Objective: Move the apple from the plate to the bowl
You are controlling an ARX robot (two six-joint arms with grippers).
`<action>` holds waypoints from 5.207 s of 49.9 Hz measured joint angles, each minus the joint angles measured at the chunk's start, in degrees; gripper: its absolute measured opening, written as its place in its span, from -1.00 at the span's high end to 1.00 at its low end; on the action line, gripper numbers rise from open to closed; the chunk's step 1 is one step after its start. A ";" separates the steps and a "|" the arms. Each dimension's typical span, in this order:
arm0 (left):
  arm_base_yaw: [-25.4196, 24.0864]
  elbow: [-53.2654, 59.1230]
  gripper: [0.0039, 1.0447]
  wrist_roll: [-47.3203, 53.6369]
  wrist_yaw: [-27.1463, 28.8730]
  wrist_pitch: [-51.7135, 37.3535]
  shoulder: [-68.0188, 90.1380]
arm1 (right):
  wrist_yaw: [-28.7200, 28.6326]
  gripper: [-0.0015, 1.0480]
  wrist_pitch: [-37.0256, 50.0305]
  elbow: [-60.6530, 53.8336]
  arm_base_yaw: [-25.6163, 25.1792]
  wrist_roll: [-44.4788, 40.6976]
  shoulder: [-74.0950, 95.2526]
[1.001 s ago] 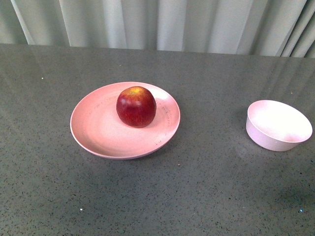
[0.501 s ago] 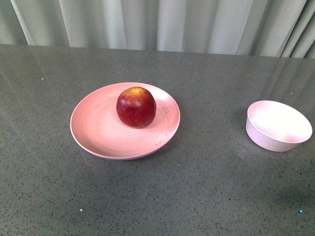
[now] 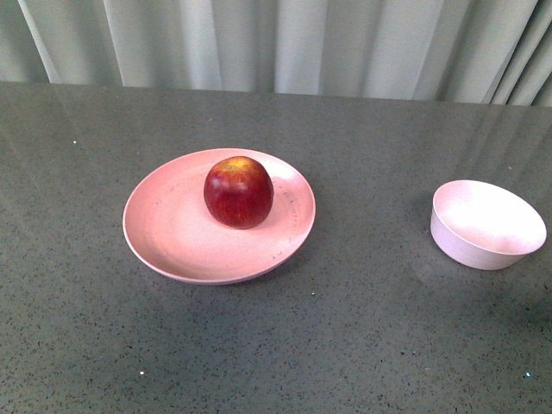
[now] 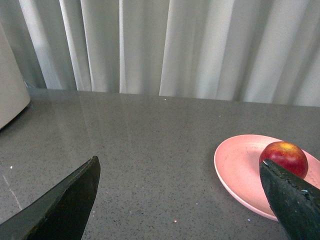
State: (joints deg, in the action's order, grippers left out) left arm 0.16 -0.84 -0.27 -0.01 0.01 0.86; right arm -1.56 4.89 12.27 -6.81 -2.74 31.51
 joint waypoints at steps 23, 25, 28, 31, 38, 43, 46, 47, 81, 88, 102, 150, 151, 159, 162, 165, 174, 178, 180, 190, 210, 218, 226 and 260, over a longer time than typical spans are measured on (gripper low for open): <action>0.00 0.00 -0.83 0.00 0.00 0.00 0.00 | -0.37 -0.83 21.31 20.55 0.07 0.79 56.85; 0.00 0.00 -0.83 0.00 0.00 0.00 0.00 | 0.07 -0.83 21.31 22.25 0.59 1.92 60.54; 0.00 0.00 -0.83 0.00 0.00 0.00 0.00 | 0.28 -0.83 21.07 23.80 1.31 3.13 63.93; 0.00 0.00 -0.83 0.00 0.00 0.00 0.00 | 0.52 -0.83 20.81 25.00 1.97 4.44 66.51; 0.00 0.00 -0.83 0.00 0.00 0.00 0.00 | 1.36 -0.83 20.31 26.64 2.95 6.64 69.99; 0.00 0.00 -0.83 0.00 0.00 0.00 0.00 | 1.68 -0.83 20.28 27.47 3.45 8.02 72.00; 0.00 0.00 -0.83 0.00 0.00 0.00 0.00 | 2.01 -0.83 20.28 27.91 3.74 8.90 73.05; 0.00 0.00 -0.83 0.00 0.00 0.00 0.00 | 2.14 -0.83 20.26 28.15 3.87 9.31 73.55; 0.00 0.00 -0.83 0.00 0.00 0.00 0.00 | 2.36 0.41 15.02 35.30 7.45 19.26 79.78; 0.00 0.00 -0.83 0.00 0.00 0.00 0.00 | 1.55 0.84 14.29 36.11 8.63 20.52 79.25; 0.00 0.00 -0.83 0.00 0.00 0.00 0.00 | 1.84 0.97 13.40 38.49 14.51 23.45 79.21; 0.00 0.00 -0.83 0.00 0.00 0.00 0.00 | 0.46 -0.85 21.97 26.29 12.74 14.03 59.95; 0.00 0.00 -0.83 0.00 0.00 0.00 0.00 | 0.46 -0.84 22.16 25.07 12.35 12.83 58.21; 0.00 0.00 -0.83 0.00 0.02 0.00 0.00 | 4.17 -0.64 35.91 15.21 10.47 7.02 50.34; 0.00 0.00 -0.83 0.00 0.00 0.00 0.00 | 4.74 -0.47 45.62 11.28 10.12 5.66 49.68; 0.00 0.00 -0.83 0.00 0.00 0.00 0.00 | 4.55 -0.24 53.05 7.15 10.03 4.52 47.87; 0.00 0.00 -0.83 0.00 0.00 0.00 0.00 | 1.75 0.46 53.11 0.02 6.86 3.32 39.28; 0.00 0.00 -0.83 0.00 0.00 0.00 0.00 | 1.51 0.76 53.20 -2.58 6.86 3.17 36.96; 0.00 0.00 -0.83 0.00 0.00 0.00 0.00 | 1.60 0.93 54.97 -4.26 6.82 3.10 36.41; 0.00 0.00 -0.83 0.00 0.00 0.00 0.00 | 1.53 0.96 51.21 -7.65 6.80 2.95 30.45; 0.00 0.00 -0.83 0.00 0.00 0.00 0.00 | 1.53 0.96 33.59 -10.91 6.80 2.93 8.35; 0.00 0.00 -0.83 0.00 0.00 0.00 0.00 | 1.53 0.96 27.47 -10.95 6.80 2.93 1.57; 0.00 0.00 -0.83 0.00 0.00 0.00 0.00 | 1.53 0.96 22.88 -10.97 6.80 2.93 -3.37; 0.00 0.00 -0.83 0.00 0.00 0.00 0.00 | 1.53 0.96 6.71 -10.97 6.80 2.93 -19.98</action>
State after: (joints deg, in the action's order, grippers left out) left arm 0.16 -0.84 -0.27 -0.01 0.01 0.86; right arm -0.03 11.60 1.30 -0.01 0.19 11.53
